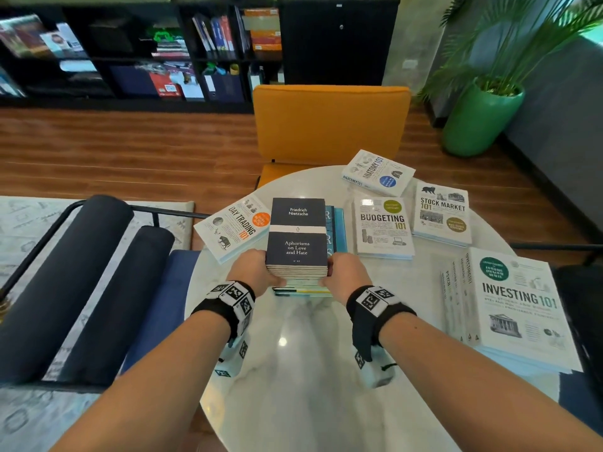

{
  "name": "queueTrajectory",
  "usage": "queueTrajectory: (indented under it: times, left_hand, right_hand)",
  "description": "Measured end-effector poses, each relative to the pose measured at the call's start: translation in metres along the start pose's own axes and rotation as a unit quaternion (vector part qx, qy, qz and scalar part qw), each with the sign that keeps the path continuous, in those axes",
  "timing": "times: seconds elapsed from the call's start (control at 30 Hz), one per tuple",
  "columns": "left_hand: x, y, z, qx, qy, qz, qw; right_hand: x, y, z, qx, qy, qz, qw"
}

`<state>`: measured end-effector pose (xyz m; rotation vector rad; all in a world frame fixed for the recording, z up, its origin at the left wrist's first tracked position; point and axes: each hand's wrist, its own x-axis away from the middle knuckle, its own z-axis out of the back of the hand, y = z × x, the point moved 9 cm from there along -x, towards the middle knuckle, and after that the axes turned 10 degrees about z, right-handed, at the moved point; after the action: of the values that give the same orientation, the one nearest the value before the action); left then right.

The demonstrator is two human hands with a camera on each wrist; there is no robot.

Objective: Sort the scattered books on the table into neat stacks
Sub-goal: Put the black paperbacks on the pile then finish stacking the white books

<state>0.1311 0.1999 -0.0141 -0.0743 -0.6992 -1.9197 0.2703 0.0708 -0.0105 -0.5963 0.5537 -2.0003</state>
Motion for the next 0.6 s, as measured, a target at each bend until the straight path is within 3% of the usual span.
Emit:
queueTrajectory:
  times: [0.2,0.43,0.6]
  left_hand:
    - [0.005,-0.011,-0.006,-0.03,-0.056,-0.013,0.998]
    - [-0.024,-0.059,0.047,-0.03,-0.005,0.028,0.999]
    - [-0.074,-0.102,0.076,-0.082,0.005,0.022,0.996]
  right_hand:
    - [0.03,0.003,-0.005,-0.038,-0.011,-0.068,0.997]
    - [0.037,-0.079,-0.087,-0.021,-0.183,0.0,0.983]
    - [-0.016,-0.139,-0.135,-0.081,-0.171,0.017,0.982]
